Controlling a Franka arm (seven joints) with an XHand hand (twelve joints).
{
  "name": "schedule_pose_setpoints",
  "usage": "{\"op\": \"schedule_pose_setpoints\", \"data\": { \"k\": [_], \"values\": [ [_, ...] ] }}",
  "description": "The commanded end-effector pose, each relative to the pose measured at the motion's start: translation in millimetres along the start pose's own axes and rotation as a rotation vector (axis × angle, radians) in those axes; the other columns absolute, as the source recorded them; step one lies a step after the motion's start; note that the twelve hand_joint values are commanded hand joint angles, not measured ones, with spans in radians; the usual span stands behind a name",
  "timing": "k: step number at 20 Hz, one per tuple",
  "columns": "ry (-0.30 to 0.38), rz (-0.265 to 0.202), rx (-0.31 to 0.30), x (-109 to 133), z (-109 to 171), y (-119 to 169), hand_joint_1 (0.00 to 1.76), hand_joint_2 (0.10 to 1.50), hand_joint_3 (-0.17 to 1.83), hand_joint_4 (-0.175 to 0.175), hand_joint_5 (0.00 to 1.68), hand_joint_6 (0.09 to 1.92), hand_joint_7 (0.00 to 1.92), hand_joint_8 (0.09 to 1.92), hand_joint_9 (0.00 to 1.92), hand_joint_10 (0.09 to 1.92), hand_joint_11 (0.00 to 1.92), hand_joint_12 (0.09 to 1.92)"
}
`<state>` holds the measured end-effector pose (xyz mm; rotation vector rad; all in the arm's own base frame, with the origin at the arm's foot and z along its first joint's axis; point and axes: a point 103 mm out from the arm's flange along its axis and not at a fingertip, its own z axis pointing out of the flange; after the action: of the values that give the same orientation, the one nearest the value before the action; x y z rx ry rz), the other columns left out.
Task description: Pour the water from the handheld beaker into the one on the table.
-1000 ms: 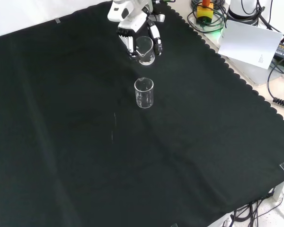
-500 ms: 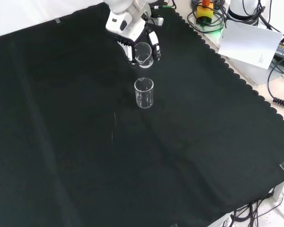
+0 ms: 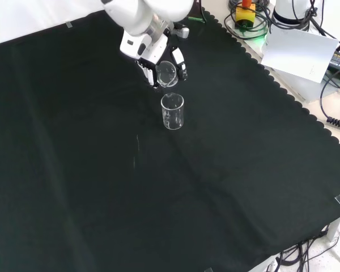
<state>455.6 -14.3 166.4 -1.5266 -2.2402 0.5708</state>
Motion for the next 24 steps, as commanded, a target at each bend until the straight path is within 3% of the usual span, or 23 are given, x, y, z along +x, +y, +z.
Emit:
{"op": "schedule_pose_setpoints", "data": {
  "k": [1, 9, 24],
  "values": [
    [-0.07, 0.029, 0.107, 10, -7, 3, 1.14, 0.71, 0.55, 0.11, 1.28, 0.63, 1.68, 0.37, 1.83, 0.09, 1.67, 0.44],
    [-0.12, 0.03, 0.144, 25, -24, -4, 1.14, 0.72, 0.56, 0.119, 1.26, 0.67, 1.65, 0.44, 1.84, 0.09, 1.68, 0.45],
    [-0.232, 0.039, 0.267, 46, -28, 0, 1.13, 0.72, 0.56, 0.126, 1.25, 0.68, 1.63, 0.48, 1.84, 0.09, 1.68, 0.45]
  ]
}}
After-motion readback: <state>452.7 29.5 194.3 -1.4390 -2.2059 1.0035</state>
